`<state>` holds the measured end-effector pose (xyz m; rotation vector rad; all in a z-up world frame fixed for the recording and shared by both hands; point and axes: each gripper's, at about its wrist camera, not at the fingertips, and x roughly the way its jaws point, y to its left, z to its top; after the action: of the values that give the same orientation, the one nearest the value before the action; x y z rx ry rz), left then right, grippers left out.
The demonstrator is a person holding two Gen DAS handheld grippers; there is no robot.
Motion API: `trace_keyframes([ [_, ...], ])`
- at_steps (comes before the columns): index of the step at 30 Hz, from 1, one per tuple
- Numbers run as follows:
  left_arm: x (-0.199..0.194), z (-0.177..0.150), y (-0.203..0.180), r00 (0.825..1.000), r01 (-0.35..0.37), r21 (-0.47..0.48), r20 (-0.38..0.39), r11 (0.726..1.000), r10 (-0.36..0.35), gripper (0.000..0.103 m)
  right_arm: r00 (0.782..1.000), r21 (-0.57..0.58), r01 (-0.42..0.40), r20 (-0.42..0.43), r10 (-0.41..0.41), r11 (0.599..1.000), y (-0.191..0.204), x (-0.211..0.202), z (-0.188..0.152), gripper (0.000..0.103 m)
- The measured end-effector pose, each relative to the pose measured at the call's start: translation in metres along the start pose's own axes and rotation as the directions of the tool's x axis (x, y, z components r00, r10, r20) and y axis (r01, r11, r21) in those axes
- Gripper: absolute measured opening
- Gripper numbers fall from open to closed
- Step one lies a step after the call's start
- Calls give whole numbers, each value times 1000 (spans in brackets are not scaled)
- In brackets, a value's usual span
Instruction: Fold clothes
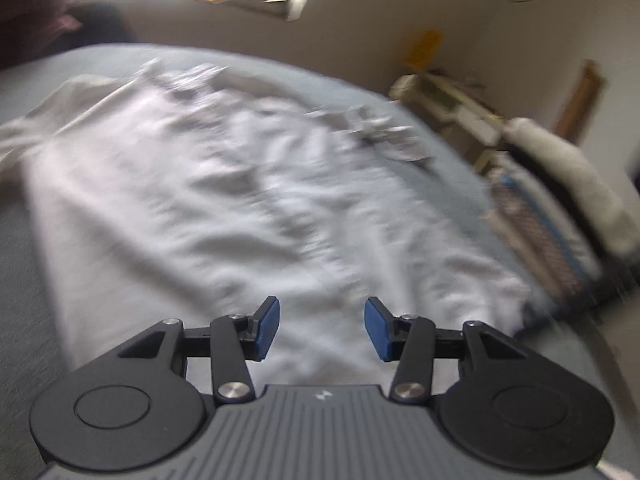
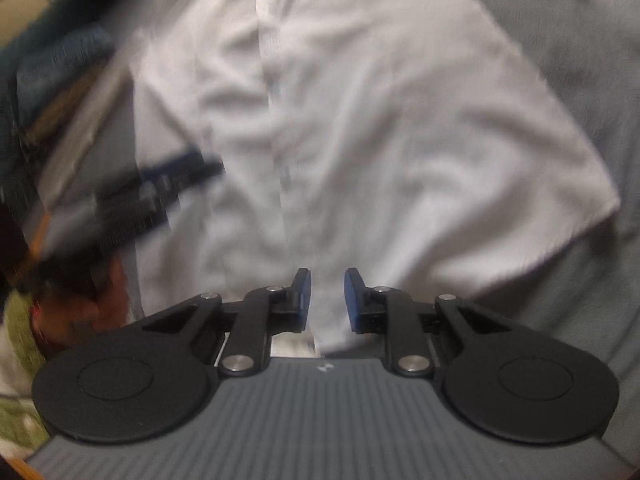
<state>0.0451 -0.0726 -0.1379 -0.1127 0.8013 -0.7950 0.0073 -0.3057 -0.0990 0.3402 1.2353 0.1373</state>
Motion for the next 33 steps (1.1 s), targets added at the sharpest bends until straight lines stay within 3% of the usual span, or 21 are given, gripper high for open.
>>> trace_keyframes([
  [3, 16, -4, -25, 996, 76, 51, -58, 996, -73, 47, 986, -21, -36, 161, 39, 999, 10, 1, 41, 18],
  [6, 33, -17, -37, 988, 91, 55, -128, 994, -84, 46, 973, -81, -49, 223, 66, 996, 34, 27, 84, 18],
  [9, 40, -25, -33, 982, 101, 11, -164, 995, -98, 45, 971, -207, 21, 237, 29, 978, 65, 67, 133, 18],
  [14, 42, -24, -21, 977, 123, -57, -167, 991, -131, 45, 976, -335, 136, 207, -67, 932, 90, 136, 167, 18],
  [20, 44, -27, -16, 972, 145, -75, -176, 987, -156, 45, 974, -343, 177, 198, -113, 923, 87, 150, 177, 14],
  [22, 44, -28, -16, 972, 147, -77, -176, 986, -158, 45, 974, -347, 181, 196, -117, 920, 86, 154, 178, 4],
  [24, 44, -29, -15, 971, 148, -79, -176, 986, -160, 45, 972, -348, 182, 207, -114, 920, 86, 154, 178, 0],
  [33, 41, -31, -18, 972, 149, -84, -171, 985, -161, 45, 971, -343, 127, 234, -46, 931, 91, 153, 177, 0],
])
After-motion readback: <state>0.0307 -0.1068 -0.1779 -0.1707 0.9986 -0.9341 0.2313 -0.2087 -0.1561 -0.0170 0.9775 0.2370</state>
